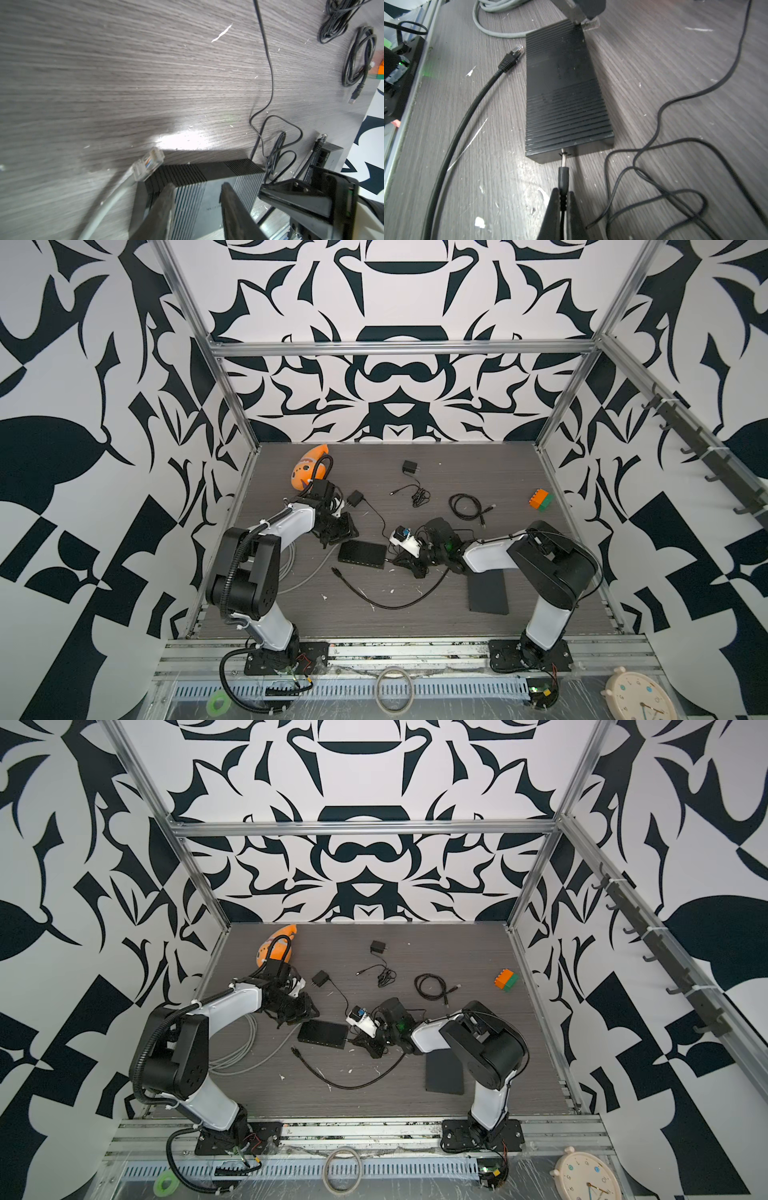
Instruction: Insert the plug into the switch port
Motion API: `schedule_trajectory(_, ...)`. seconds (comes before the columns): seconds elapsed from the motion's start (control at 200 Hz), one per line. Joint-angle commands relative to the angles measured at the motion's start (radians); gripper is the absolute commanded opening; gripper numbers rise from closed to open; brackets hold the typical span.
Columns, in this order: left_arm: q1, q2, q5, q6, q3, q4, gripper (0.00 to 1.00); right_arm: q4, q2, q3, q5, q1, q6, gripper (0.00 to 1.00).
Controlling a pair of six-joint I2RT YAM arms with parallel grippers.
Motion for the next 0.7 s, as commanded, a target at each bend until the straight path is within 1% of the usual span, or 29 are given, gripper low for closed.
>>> schedule_trajectory(0.0,0.0,0.03,-0.01,0.012,-0.007,-0.027,0.41,0.04,0.01,0.023,-0.019,0.004,0.005,0.0)
schedule_trajectory(0.235,0.0,0.037,-0.004,0.025,-0.007,-0.029,0.41,0.102,0.0,-0.003,-0.031,0.004,0.024,0.0)
schedule_trajectory(0.315,-0.001,0.048,0.013,0.044,-0.01,-0.019,0.4,0.104,-0.007,-0.014,-0.03,0.002,0.021,0.0)
schedule_trajectory(0.465,-0.001,0.06,0.011,0.057,-0.01,-0.016,0.4,0.099,-0.009,-0.023,-0.027,-0.005,0.018,0.0)
schedule_trajectory(0.695,-0.001,0.056,0.01,0.062,-0.009,-0.017,0.39,0.112,-0.008,-0.026,-0.064,-0.004,0.013,0.0)
